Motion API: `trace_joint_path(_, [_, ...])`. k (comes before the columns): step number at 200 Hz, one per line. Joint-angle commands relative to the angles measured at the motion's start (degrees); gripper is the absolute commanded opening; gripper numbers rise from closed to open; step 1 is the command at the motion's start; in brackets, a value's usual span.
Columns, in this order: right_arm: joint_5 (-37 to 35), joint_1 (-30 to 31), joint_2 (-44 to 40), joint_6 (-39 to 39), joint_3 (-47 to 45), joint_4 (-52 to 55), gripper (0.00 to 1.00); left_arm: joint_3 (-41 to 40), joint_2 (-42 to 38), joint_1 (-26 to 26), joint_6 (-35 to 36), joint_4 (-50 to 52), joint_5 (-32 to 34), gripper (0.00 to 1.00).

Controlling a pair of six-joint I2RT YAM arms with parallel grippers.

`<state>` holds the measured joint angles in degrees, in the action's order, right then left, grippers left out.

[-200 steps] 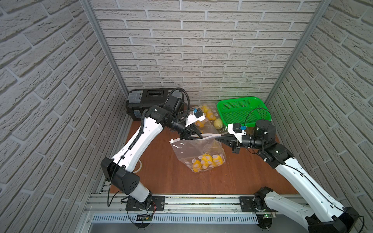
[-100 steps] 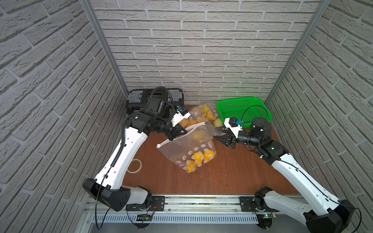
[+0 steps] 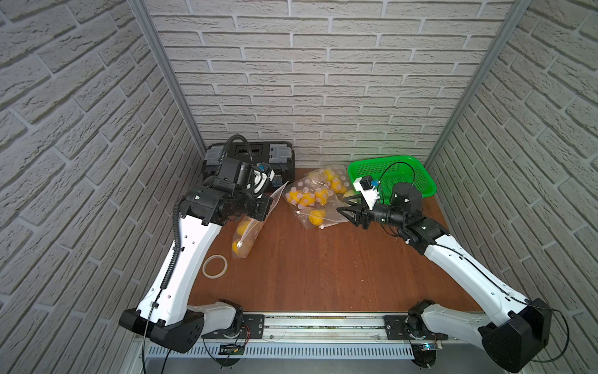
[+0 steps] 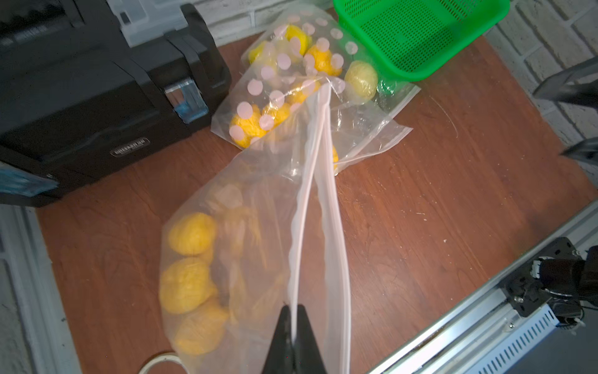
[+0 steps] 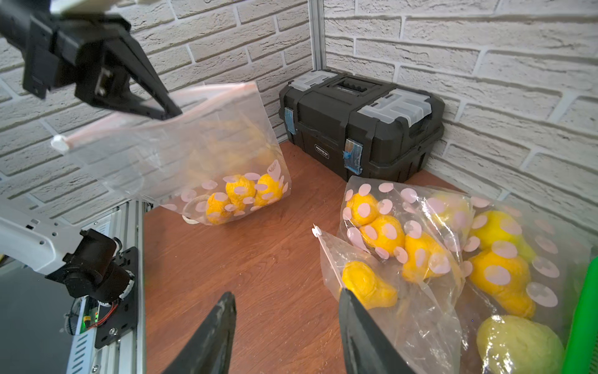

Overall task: Open the zip-top bag and take out the pear
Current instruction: Open the zipper of the food storage bag at the center of the board.

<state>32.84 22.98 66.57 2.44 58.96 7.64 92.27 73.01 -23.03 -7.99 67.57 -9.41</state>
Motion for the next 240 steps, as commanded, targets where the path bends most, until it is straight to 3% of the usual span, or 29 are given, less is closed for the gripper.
trace_joint_path(1, [-2.45, 1.45, 0.47, 5.11, 2.38, 1.02, 0.52, -7.06, 2.24, -3.51, -10.00, -8.11, 0.28, 0.00])
trace_joint_path(33, [-9.73, 5.66, 0.30, 10.61, 3.59, 8.16, 0.46, -15.58, 4.50, -8.44, -19.49, -21.89, -0.29, 0.00])
trace_joint_path(68, [-15.37, 6.88, -1.04, 32.22, -1.84, 11.32, 0.43, -23.25, 7.69, -13.53, -28.46, -36.46, 1.57, 0.00])
trace_joint_path(80, [-15.96, 7.07, -1.25, 38.75, -4.07, 13.27, 0.44, -24.42, 9.35, -15.38, -30.47, -39.22, 3.43, 0.00])
trace_joint_path(105, [-13.59, 8.57, -2.12, 47.82, -11.54, 7.00, 0.51, -25.09, 13.18, -19.37, -34.18, -43.73, 6.98, 0.00])
trace_joint_path(131, [-13.05, 9.73, -0.90, 52.64, -15.34, 1.41, 0.62, -24.80, 16.97, -23.77, -34.90, -47.33, 9.46, 0.00])
trace_joint_path(150, [-11.88, 10.15, 2.16, 54.11, -15.43, -0.96, 0.63, -24.35, 18.43, -26.10, -35.49, -48.01, 11.32, 0.00])
trace_joint_path(186, [-12.76, 10.76, 6.23, 55.04, -15.22, -3.39, 0.52, -24.68, 19.21, -28.77, -35.78, -49.09, 12.56, 0.00])
trace_joint_path(224, [-14.02, 10.68, 9.19, 54.53, -15.21, -4.19, 0.24, -25.03, 17.74, -29.54, -35.78, -49.25, 14.23, 0.00])
trace_joint_path(240, [-14.68, 10.68, 9.79, 54.49, -15.56, -4.00, 0.18, -25.16, 16.72, -29.53, -35.44, -49.24, 14.88, 0.00])
